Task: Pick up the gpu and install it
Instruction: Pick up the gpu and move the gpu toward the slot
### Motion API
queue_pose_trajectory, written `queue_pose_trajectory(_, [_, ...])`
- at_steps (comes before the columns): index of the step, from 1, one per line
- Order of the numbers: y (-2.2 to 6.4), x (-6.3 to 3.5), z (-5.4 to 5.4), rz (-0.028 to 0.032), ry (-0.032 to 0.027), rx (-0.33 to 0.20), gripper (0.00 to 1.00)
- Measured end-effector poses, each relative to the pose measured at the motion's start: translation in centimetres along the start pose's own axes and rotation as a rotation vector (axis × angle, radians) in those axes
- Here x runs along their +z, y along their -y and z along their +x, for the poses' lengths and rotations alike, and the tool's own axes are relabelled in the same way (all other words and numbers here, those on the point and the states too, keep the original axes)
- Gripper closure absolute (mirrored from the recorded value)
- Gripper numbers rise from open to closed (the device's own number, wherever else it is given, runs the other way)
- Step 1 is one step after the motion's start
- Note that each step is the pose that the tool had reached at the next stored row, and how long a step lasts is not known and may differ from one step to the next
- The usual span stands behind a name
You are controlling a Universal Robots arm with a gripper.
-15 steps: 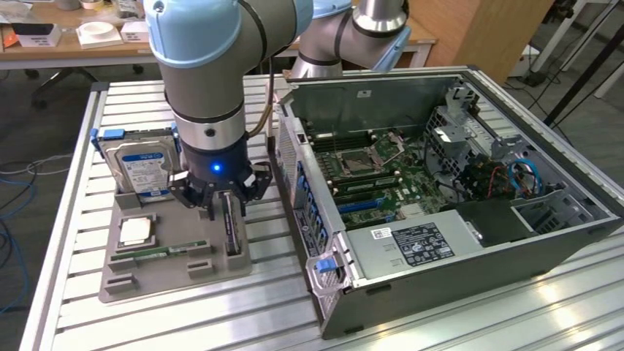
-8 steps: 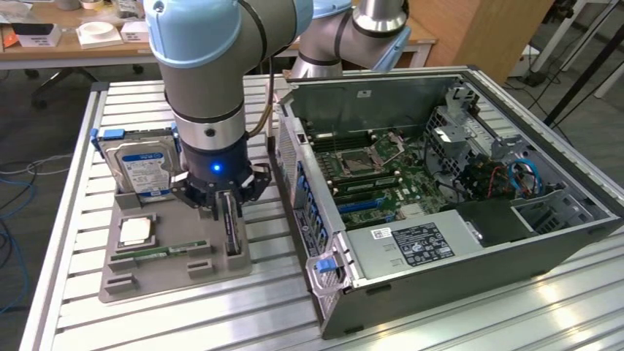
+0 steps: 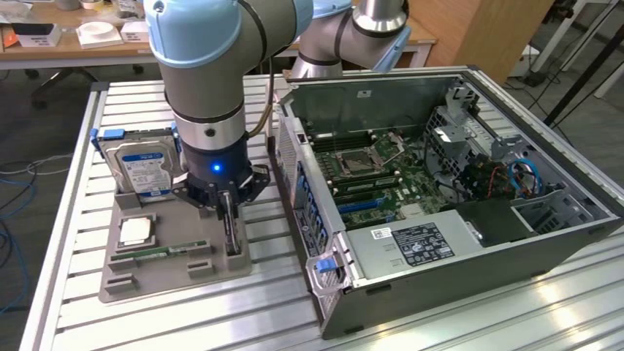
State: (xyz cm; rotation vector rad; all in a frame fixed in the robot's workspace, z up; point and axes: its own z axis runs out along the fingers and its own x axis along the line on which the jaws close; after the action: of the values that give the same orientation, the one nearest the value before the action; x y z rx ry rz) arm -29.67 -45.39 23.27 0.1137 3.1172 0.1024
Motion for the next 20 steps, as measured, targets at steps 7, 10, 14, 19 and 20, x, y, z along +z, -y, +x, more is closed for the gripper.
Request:
queue_pose_trajectory(7, [0.0,0.0,0.0,0.0001,0.0001,0.0,0.7])
queue_pose_trajectory(10, [0.0,0.0,0.0,0.0001,0.0,0.0,0.74])
queue_pose_trajectory(14, [0.0,0.0,0.0,0.0,0.0,0.0,0.74])
queue_pose_trajectory(19, [0.0,0.0,0.0,0.0,0.0,0.0,0.74])
queue_pose_trajectory(20, [0.0,0.0,0.0,0.0001,0.0,0.0,0.74])
